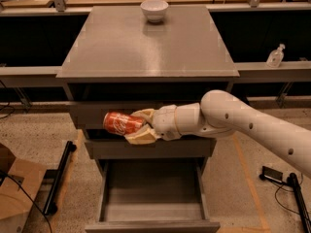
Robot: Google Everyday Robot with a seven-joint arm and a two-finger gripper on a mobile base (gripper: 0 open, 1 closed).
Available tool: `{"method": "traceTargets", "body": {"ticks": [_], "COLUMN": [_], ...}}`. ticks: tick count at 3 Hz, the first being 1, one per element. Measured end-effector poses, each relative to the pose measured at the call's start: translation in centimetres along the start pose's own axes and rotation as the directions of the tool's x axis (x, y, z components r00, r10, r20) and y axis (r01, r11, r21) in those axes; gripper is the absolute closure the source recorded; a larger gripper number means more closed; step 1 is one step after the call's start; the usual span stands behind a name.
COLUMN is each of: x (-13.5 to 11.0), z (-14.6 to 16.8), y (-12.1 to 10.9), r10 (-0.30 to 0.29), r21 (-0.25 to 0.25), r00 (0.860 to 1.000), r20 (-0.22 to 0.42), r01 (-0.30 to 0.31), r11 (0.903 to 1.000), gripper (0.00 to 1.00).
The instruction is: Place coke can into bottom drawer
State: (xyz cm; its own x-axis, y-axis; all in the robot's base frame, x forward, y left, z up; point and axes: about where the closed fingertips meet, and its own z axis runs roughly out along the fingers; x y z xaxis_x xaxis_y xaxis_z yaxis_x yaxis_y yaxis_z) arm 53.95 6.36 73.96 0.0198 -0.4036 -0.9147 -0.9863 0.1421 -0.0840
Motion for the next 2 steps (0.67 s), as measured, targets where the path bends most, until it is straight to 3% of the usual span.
{"method": "traceTargets", "body": {"ticks": [1, 2], "x": [0.0, 4.4], "z": [0.3, 2.3], "y": [0.1, 1.6], "r10": [-0.006, 0.094], "r21": [-0.017, -0.051], "r00": [1.0, 0.995], "r20": [-0.014, -0.031], "r01": [0.006, -0.096], "r11": [0.9998, 0.9941], "gripper": [1.0, 1.0]}}
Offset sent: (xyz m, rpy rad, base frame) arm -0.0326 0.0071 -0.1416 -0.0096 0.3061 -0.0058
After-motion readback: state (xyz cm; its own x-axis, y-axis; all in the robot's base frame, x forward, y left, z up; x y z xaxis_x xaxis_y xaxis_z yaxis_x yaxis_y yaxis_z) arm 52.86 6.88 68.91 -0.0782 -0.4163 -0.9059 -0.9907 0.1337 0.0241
